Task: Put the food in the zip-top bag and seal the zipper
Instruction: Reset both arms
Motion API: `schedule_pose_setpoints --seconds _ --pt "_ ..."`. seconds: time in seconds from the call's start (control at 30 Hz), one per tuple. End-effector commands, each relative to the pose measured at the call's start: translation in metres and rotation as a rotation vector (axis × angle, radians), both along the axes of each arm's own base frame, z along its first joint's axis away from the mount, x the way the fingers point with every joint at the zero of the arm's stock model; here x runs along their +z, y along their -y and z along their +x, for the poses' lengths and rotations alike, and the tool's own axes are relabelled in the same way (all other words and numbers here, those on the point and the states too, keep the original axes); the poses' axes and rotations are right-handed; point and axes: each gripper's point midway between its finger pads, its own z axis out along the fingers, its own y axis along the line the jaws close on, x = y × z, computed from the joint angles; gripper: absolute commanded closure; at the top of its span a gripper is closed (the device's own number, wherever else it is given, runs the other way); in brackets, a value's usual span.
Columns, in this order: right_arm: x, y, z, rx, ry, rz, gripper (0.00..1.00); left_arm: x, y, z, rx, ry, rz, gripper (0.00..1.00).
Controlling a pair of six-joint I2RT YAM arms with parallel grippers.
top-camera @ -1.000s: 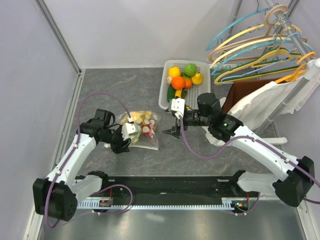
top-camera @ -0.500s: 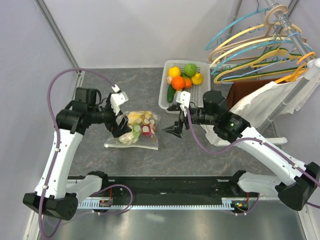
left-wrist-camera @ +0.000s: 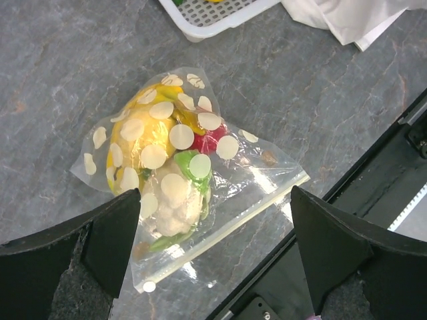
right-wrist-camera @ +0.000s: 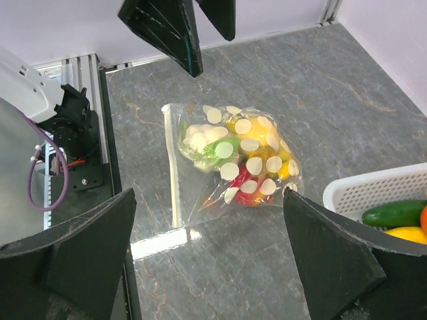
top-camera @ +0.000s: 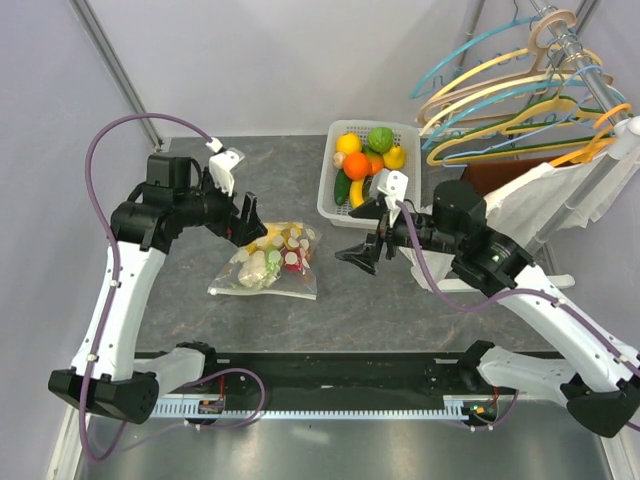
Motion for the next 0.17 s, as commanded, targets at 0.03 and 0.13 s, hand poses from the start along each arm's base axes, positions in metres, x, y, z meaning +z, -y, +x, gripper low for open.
schedule_pose_setpoints --seconds 0.03,0.13 --pt "0.0022 0.0162 -0.011 -0.026 0.012 -0.001 0.02 0.0025 -0.0055 0.0038 0.101 0.007 -0.032 0.0" --pt "0.0015 0.0181 -0.0121 -0.023 0.027 -0.009 0.02 0.0048 -0.0098 0.005 0.118 0.029 -0.017 0.0"
